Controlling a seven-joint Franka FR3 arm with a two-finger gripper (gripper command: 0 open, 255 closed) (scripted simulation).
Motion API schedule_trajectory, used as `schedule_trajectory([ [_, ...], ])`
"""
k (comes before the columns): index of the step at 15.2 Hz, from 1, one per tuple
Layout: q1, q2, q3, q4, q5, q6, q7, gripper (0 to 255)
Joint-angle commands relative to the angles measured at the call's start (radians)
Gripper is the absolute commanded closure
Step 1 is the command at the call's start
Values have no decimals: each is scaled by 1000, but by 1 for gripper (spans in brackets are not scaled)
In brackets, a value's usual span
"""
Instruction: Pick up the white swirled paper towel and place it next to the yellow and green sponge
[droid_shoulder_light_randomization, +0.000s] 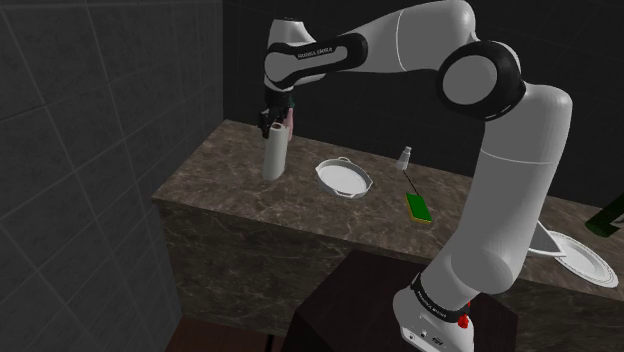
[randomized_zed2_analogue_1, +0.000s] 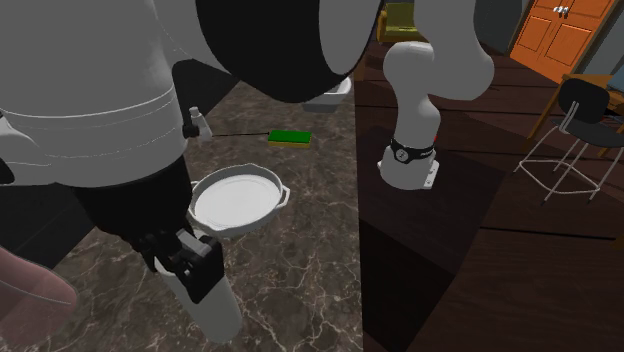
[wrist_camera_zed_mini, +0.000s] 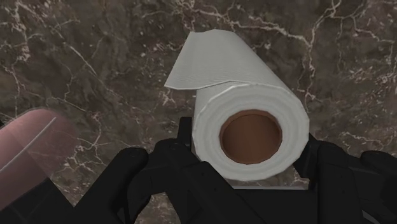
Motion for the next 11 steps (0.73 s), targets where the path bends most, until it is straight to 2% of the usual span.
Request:
schedule_trajectory([
  [1, 0, -5, 0, 16, 0, -22, -1, 255],
  [11, 0, -32, 1, 114, 5, -146, -8, 255],
])
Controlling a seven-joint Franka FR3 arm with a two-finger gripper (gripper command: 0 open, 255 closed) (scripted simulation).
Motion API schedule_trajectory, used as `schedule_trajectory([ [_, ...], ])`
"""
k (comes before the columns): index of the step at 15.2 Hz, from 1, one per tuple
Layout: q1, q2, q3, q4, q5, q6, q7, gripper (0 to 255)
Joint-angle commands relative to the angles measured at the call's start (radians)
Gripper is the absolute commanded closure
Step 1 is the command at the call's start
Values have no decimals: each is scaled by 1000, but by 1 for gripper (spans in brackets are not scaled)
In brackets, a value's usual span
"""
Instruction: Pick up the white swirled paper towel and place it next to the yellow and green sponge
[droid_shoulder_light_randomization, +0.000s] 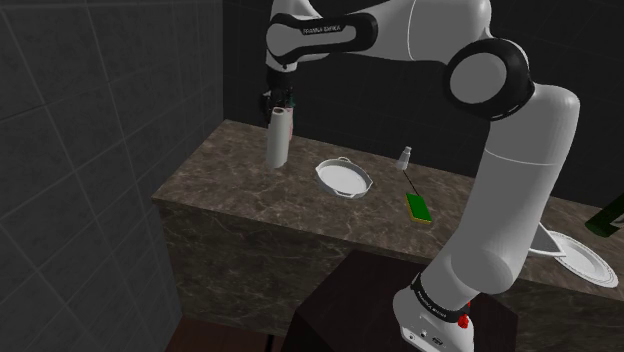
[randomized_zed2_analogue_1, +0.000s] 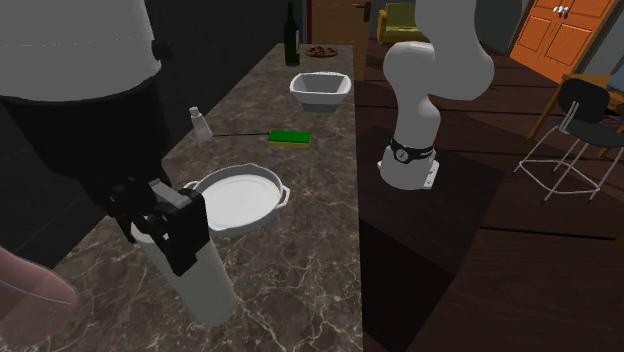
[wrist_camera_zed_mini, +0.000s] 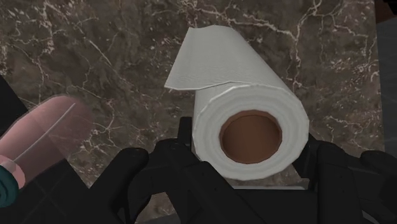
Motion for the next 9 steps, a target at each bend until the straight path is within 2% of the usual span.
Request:
schedule_trajectory([
  [1, 0, -3, 0, 24, 1, -28, -2, 255],
  [5, 0, -7, 0, 71, 2, -78, -4, 255],
  [9, -33, -152, -16, -95, 14, -55, -54, 255],
])
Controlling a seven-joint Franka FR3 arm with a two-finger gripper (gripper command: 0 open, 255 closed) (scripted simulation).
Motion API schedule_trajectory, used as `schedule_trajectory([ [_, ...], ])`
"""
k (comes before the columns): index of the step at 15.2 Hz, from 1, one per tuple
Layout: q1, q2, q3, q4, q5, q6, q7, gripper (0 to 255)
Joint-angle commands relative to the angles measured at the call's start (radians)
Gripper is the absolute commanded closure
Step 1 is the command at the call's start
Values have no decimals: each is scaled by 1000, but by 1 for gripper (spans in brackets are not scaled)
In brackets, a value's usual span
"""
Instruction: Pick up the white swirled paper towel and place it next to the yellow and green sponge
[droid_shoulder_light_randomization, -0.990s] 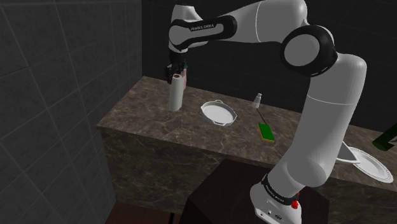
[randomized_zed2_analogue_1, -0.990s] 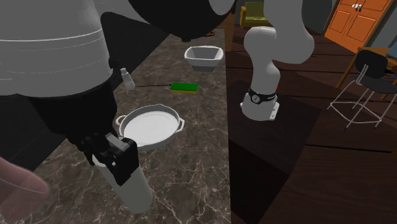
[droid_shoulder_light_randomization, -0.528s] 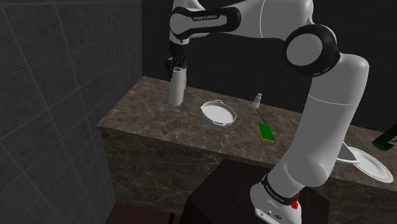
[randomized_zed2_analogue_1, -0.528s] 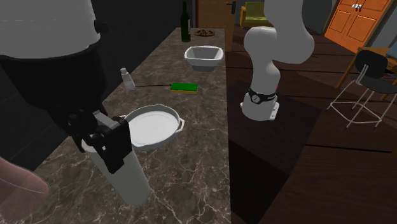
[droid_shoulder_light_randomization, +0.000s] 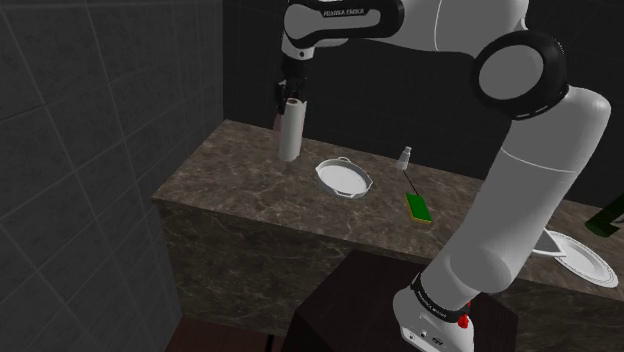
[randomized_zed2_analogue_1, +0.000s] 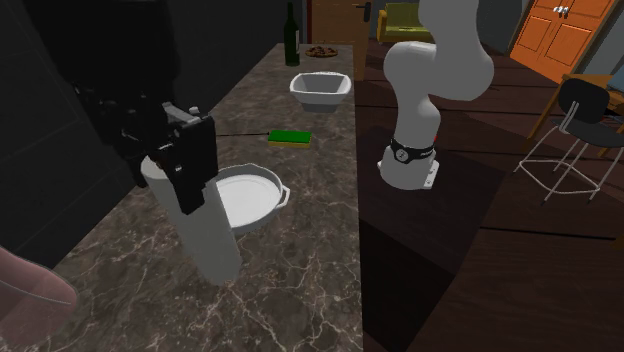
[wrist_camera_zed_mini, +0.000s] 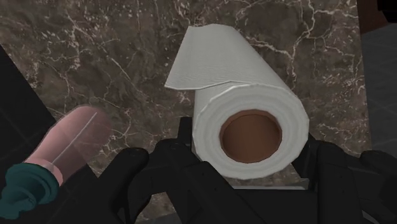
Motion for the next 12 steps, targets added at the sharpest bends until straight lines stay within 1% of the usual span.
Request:
schedule_trajectory([
  [1, -15, -64, -9, -67, 5, 4, -25, 255],
  [6, -52, -226, -41, -224, 12, 2, -96, 255],
  [12, -94, -401, -92, -364, 6, -29, -187, 255],
])
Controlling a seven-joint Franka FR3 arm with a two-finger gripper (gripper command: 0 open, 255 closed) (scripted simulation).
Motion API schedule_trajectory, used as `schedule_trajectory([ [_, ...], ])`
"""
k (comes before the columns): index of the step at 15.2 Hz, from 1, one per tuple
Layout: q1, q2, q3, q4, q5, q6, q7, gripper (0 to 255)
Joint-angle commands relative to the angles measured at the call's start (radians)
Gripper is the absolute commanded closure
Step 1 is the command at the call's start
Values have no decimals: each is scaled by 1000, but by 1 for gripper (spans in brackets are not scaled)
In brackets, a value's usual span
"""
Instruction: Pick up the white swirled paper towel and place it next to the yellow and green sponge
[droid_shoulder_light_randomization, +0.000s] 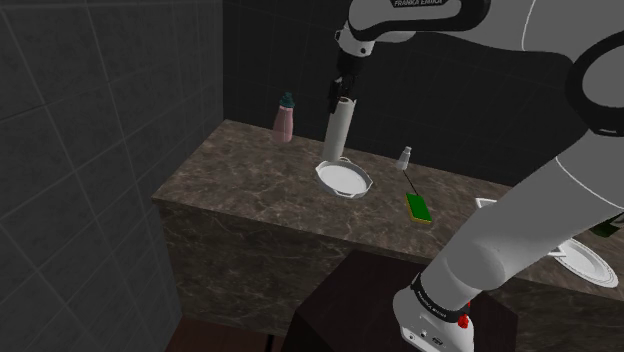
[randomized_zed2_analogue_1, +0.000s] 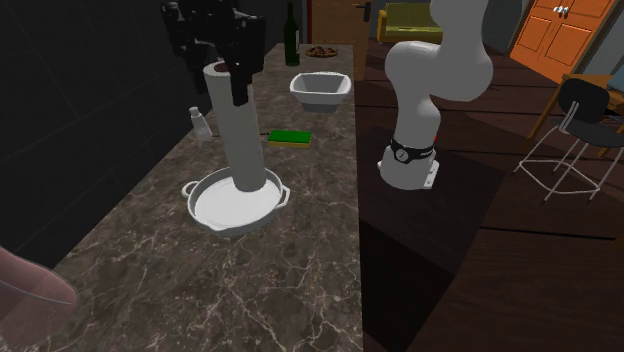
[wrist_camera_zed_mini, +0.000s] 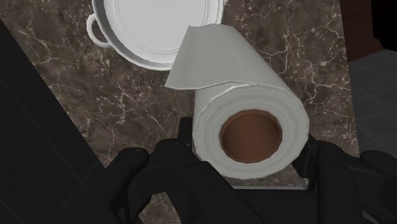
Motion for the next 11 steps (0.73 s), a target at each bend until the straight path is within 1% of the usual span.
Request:
schedule_trajectory([
  [1, -14, -55, -18, -43, -4, -11, -31, 255],
  [6, -50, -183, -70, -119, -26, -59, -112, 255],
  [11, -89, -294, -128, -165, -58, -119, -198, 255],
])
